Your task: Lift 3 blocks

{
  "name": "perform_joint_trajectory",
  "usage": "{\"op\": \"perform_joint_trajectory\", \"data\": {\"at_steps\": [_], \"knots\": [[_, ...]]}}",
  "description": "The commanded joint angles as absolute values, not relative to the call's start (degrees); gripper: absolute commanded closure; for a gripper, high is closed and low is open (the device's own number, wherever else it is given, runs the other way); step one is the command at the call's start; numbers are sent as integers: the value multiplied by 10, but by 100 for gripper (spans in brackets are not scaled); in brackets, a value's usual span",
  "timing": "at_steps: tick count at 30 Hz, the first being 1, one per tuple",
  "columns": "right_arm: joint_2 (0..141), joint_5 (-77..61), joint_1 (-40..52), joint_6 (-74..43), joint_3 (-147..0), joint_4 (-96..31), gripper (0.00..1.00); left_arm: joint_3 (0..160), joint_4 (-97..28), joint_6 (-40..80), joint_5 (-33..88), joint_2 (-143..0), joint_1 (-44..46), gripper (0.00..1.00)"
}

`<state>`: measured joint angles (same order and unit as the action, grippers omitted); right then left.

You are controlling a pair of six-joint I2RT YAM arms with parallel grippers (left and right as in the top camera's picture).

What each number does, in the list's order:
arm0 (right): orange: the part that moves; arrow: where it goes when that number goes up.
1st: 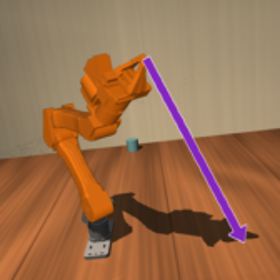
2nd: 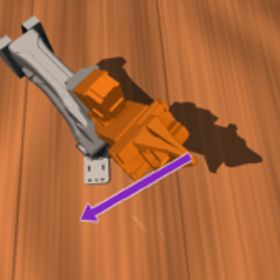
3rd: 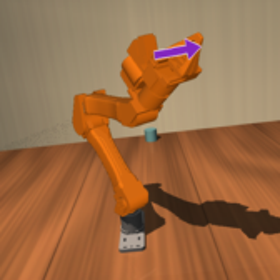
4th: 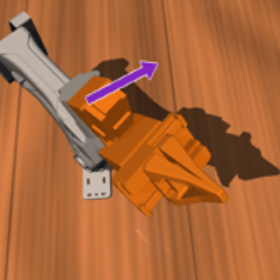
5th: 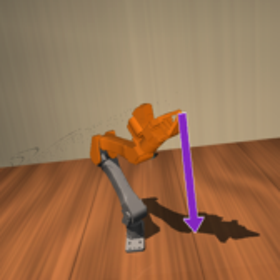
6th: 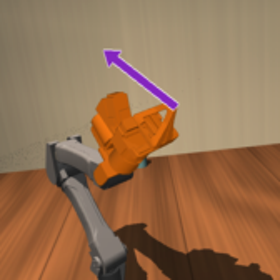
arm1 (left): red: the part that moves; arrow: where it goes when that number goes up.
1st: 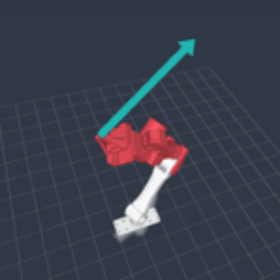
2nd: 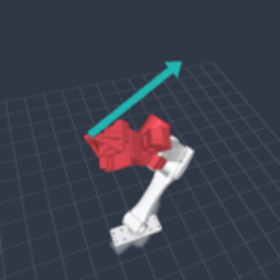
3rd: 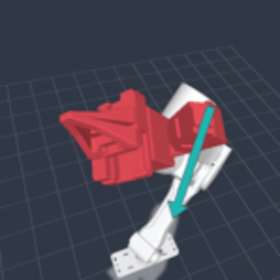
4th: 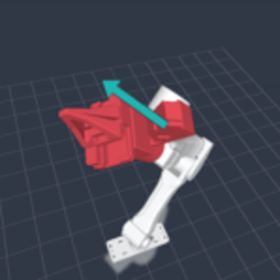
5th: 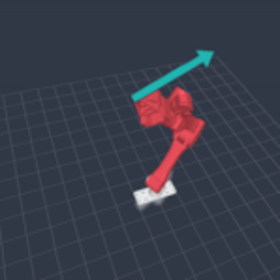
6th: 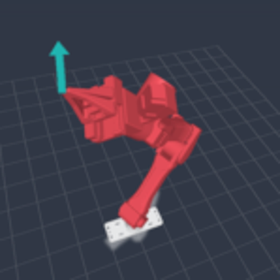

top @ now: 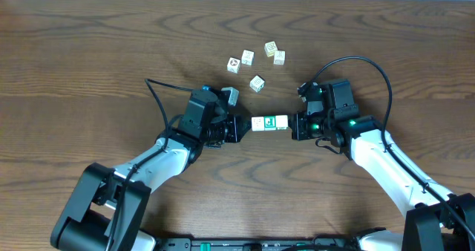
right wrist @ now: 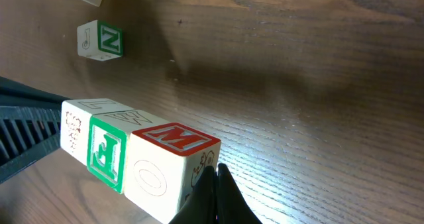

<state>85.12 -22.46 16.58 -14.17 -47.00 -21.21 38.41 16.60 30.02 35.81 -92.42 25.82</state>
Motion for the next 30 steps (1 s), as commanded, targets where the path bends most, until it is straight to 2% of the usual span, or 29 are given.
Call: {"op": "perform_joint_trajectory", "data": {"at_steps": [1, 30], "knots": [[842, -349, 185, -132, -487, -208, 99, 420, 181, 303, 426, -895, 277, 93], [842, -347, 185, -132, -498, -210, 99, 420, 157, 299, 415, -889, 277, 93]]}}
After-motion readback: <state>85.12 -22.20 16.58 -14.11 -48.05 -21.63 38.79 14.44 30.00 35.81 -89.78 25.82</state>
